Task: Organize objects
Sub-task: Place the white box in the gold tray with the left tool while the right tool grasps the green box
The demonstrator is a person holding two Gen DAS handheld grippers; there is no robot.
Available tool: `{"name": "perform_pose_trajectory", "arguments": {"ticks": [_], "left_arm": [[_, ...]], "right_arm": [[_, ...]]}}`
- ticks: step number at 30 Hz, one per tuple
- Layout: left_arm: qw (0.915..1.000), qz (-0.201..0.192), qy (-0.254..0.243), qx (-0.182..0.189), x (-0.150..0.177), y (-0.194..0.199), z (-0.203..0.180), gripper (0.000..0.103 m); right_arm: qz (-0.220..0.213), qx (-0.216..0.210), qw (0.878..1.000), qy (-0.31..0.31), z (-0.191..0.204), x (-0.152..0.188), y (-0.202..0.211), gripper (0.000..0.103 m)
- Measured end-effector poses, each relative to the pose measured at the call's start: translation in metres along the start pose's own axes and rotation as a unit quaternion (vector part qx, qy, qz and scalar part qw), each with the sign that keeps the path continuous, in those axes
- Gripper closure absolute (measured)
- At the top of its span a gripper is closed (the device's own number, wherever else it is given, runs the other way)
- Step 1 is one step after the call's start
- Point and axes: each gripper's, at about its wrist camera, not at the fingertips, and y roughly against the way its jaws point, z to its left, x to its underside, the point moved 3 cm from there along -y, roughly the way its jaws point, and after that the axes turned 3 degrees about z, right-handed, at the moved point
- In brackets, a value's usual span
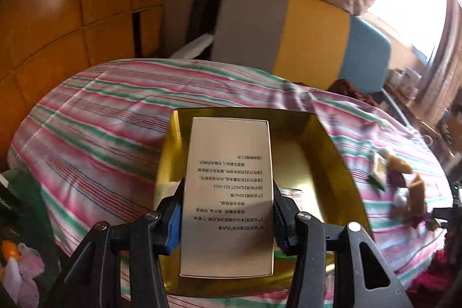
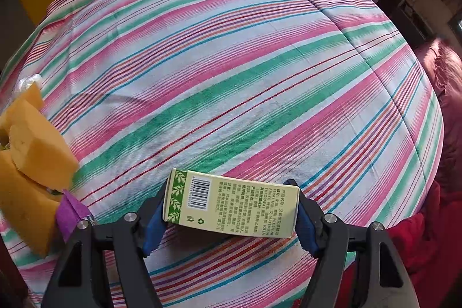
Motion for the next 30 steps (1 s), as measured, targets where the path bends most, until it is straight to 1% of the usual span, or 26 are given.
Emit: {"name": "perform_pose_trajectory", "arguments": {"ticks": [2, 6, 10, 11, 12, 15, 17, 18, 20, 24, 26, 27, 30], "left_arm": [[0.9999, 0.002, -0.002, -0.011, -0.003, -0.005, 0.005, 0.053], [0.9999, 0.006, -0.009, -0.012, -0.010, -0.017, 0.004, 0.053], [0.9998, 0.019, 0.000, 0.011, -0.017, -0.033, 0.007, 0.053], [0.9995, 0.025, 0.002, 0.021, -0.019, -0.039, 0.008, 0.053], [0.9986, 0.034, 0.013, 0.039, -0.023, -0.047, 0.011, 0.053], [0.9973, 0.047, 0.023, 0.052, -0.034, -0.062, 0.014, 0.053], [0.9976, 0.050, 0.017, 0.043, -0.040, -0.074, 0.015, 0.053], [0.9972, 0.061, 0.010, 0.043, -0.044, -0.084, 0.015, 0.053], [0.9968, 0.070, 0.006, 0.038, -0.047, -0.097, 0.015, 0.052], [0.9966, 0.082, -0.003, 0.003, -0.052, -0.122, 0.016, 0.052], [0.9955, 0.094, 0.000, -0.003, -0.053, -0.134, 0.019, 0.051], [0.9953, 0.097, 0.000, -0.012, -0.053, -0.138, 0.021, 0.051], [0.9947, 0.098, -0.007, -0.031, -0.051, -0.141, 0.022, 0.051]], "right_arm": [[-0.002, 0.003, 1.000, 0.003, -0.001, 0.000, 0.002, 0.029], [-0.008, 0.011, 1.000, 0.010, -0.003, 0.000, 0.007, 0.029], [-0.012, 0.016, 1.000, 0.015, -0.006, 0.000, 0.011, 0.029], [-0.012, 0.016, 1.000, 0.015, -0.007, -0.001, 0.012, 0.029], [-0.013, 0.016, 1.000, 0.015, -0.008, -0.001, 0.013, 0.029], [-0.014, 0.018, 1.000, 0.016, -0.011, -0.001, 0.017, 0.029], [-0.015, 0.017, 1.000, 0.016, -0.013, -0.002, 0.019, 0.029], [-0.015, 0.017, 1.000, 0.016, -0.015, -0.002, 0.020, 0.029], [-0.016, 0.018, 1.000, 0.017, -0.017, -0.003, 0.023, 0.029], [-0.016, 0.018, 1.000, 0.018, -0.021, -0.004, 0.027, 0.029], [-0.017, 0.018, 1.000, 0.018, -0.016, -0.005, 0.029, 0.029], [-0.016, 0.018, 1.000, 0.018, -0.011, -0.007, 0.028, 0.029], [-0.016, 0.018, 1.000, 0.019, -0.018, -0.006, 0.030, 0.029]]}}
